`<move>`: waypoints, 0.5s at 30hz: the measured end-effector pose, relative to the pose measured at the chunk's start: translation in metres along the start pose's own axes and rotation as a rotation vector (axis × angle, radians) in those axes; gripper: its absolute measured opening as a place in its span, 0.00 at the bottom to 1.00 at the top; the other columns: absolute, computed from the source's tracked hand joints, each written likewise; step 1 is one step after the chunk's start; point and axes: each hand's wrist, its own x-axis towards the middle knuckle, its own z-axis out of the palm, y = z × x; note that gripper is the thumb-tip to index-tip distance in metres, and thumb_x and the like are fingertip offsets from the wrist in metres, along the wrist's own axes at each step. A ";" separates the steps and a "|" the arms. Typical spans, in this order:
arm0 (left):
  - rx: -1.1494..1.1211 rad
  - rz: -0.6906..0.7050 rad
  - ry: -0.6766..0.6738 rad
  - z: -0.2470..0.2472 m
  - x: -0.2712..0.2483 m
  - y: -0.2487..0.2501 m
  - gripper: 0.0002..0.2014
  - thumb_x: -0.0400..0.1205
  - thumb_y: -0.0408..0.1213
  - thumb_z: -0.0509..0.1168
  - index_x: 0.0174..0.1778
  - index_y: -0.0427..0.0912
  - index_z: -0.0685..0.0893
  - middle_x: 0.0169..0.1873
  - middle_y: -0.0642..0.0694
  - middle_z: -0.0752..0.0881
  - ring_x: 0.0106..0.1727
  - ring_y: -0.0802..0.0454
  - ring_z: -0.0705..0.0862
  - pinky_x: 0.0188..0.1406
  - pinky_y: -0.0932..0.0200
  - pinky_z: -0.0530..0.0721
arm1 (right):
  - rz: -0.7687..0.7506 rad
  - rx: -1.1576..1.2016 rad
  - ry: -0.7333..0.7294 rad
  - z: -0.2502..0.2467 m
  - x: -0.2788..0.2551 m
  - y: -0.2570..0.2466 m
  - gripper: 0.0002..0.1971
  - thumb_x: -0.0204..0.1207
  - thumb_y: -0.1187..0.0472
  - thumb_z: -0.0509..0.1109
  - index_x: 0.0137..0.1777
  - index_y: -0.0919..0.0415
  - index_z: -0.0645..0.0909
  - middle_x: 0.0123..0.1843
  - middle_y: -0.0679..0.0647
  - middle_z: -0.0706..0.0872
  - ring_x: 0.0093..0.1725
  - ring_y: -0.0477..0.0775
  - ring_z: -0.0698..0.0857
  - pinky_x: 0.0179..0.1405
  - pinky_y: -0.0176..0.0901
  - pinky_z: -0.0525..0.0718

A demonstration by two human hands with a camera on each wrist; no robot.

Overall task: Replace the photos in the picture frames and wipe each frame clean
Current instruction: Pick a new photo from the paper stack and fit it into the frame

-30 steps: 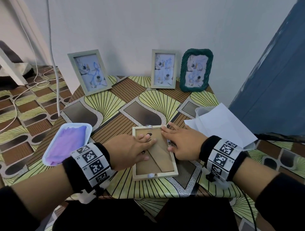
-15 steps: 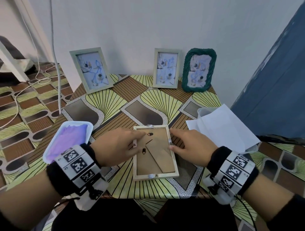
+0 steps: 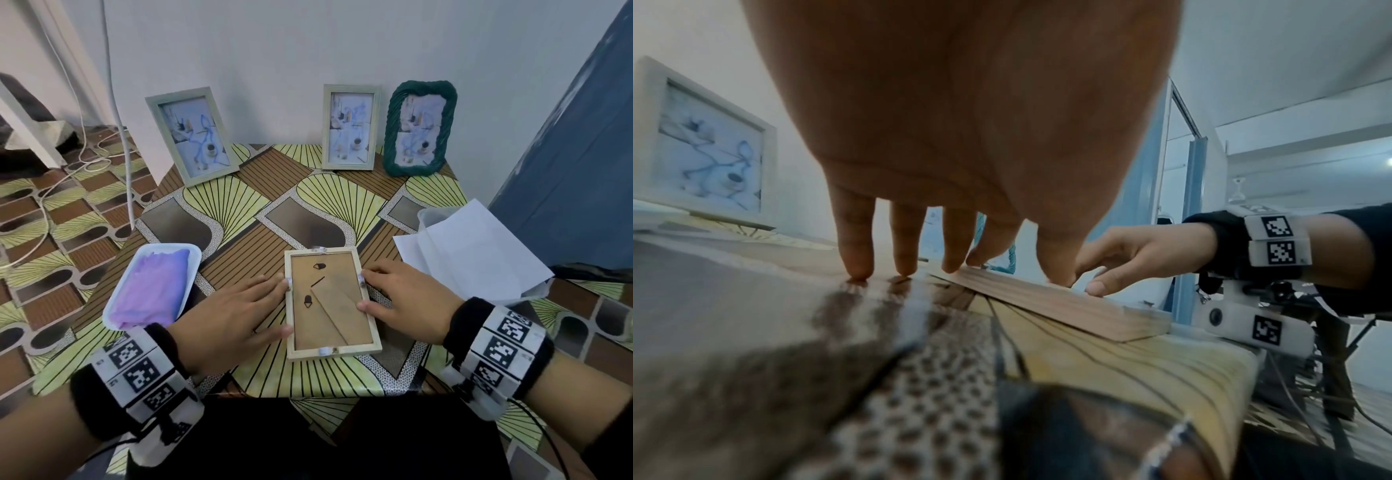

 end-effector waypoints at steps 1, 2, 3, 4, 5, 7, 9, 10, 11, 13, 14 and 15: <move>-0.011 -0.015 0.000 0.001 0.001 0.001 0.46 0.77 0.72 0.32 0.87 0.48 0.44 0.86 0.54 0.48 0.86 0.58 0.44 0.85 0.56 0.49 | 0.000 -0.002 -0.002 0.000 0.001 0.000 0.27 0.82 0.41 0.62 0.76 0.55 0.73 0.71 0.49 0.75 0.70 0.51 0.74 0.69 0.50 0.76; -0.023 -0.030 -0.004 0.002 0.002 0.001 0.46 0.76 0.73 0.32 0.87 0.48 0.43 0.86 0.55 0.48 0.86 0.59 0.45 0.85 0.53 0.53 | 0.001 -0.002 -0.004 0.000 0.001 0.000 0.27 0.82 0.41 0.62 0.76 0.55 0.73 0.71 0.49 0.75 0.70 0.51 0.74 0.70 0.50 0.76; -0.028 -0.046 -0.016 0.003 0.002 0.002 0.46 0.75 0.73 0.32 0.87 0.49 0.43 0.86 0.57 0.47 0.86 0.59 0.44 0.84 0.49 0.56 | 0.003 -0.003 -0.007 0.000 0.002 -0.001 0.27 0.82 0.41 0.62 0.76 0.55 0.73 0.71 0.49 0.75 0.69 0.51 0.74 0.70 0.50 0.75; -0.031 -0.060 -0.031 0.003 0.003 0.002 0.47 0.74 0.74 0.32 0.87 0.50 0.42 0.86 0.58 0.47 0.86 0.59 0.44 0.83 0.46 0.59 | 0.004 -0.007 -0.013 0.000 0.002 -0.001 0.27 0.82 0.41 0.62 0.75 0.55 0.74 0.70 0.49 0.74 0.69 0.52 0.73 0.70 0.51 0.75; -0.039 -0.070 -0.044 0.003 0.005 0.002 0.48 0.74 0.75 0.33 0.87 0.50 0.42 0.86 0.58 0.46 0.86 0.58 0.45 0.82 0.45 0.60 | 0.004 -0.017 -0.022 -0.001 0.003 -0.002 0.26 0.82 0.41 0.62 0.75 0.55 0.74 0.70 0.50 0.74 0.69 0.52 0.73 0.70 0.51 0.75; -0.052 -0.076 -0.058 0.001 0.007 0.003 0.49 0.73 0.76 0.36 0.87 0.51 0.42 0.86 0.57 0.46 0.86 0.57 0.47 0.82 0.46 0.60 | 0.006 -0.040 -0.040 -0.002 0.003 -0.003 0.26 0.82 0.42 0.61 0.74 0.56 0.75 0.70 0.50 0.74 0.69 0.53 0.73 0.69 0.52 0.75; -0.031 -0.068 -0.074 -0.001 0.010 0.003 0.48 0.74 0.75 0.38 0.87 0.50 0.41 0.86 0.56 0.45 0.86 0.55 0.47 0.83 0.49 0.57 | 0.008 -0.057 -0.049 -0.003 0.003 -0.005 0.25 0.83 0.43 0.61 0.72 0.58 0.76 0.69 0.52 0.74 0.69 0.53 0.72 0.69 0.51 0.75; -0.018 -0.061 -0.083 -0.002 0.011 0.003 0.47 0.75 0.74 0.40 0.87 0.50 0.41 0.86 0.55 0.44 0.86 0.54 0.47 0.83 0.50 0.57 | 0.008 -0.064 -0.051 -0.002 0.004 -0.006 0.24 0.83 0.43 0.61 0.71 0.58 0.76 0.69 0.52 0.73 0.68 0.54 0.72 0.69 0.50 0.75; -0.008 -0.056 -0.088 -0.002 0.011 0.004 0.47 0.76 0.73 0.41 0.86 0.49 0.40 0.86 0.55 0.44 0.86 0.54 0.47 0.84 0.51 0.56 | 0.009 -0.067 -0.052 -0.002 0.004 -0.007 0.23 0.83 0.44 0.62 0.70 0.59 0.76 0.68 0.52 0.73 0.68 0.54 0.73 0.69 0.48 0.74; -0.003 -0.052 -0.090 -0.002 0.012 0.004 0.46 0.76 0.72 0.41 0.86 0.50 0.40 0.86 0.55 0.44 0.86 0.54 0.47 0.84 0.51 0.56 | 0.007 -0.062 -0.051 -0.003 0.005 -0.009 0.22 0.83 0.45 0.63 0.69 0.60 0.77 0.67 0.52 0.73 0.65 0.53 0.74 0.67 0.46 0.75; -0.011 -0.050 -0.087 -0.003 0.012 0.004 0.47 0.76 0.73 0.40 0.86 0.50 0.39 0.86 0.55 0.44 0.86 0.54 0.48 0.83 0.52 0.56 | 0.004 -0.052 -0.050 -0.003 0.006 -0.010 0.21 0.83 0.46 0.63 0.68 0.59 0.78 0.66 0.52 0.73 0.64 0.53 0.76 0.65 0.45 0.75; -0.019 -0.047 -0.079 -0.002 0.012 0.004 0.47 0.75 0.73 0.40 0.86 0.51 0.40 0.86 0.56 0.44 0.86 0.54 0.48 0.83 0.52 0.57 | -0.003 -0.042 -0.049 -0.004 0.006 -0.011 0.20 0.83 0.47 0.63 0.68 0.59 0.78 0.66 0.51 0.72 0.63 0.53 0.77 0.64 0.44 0.76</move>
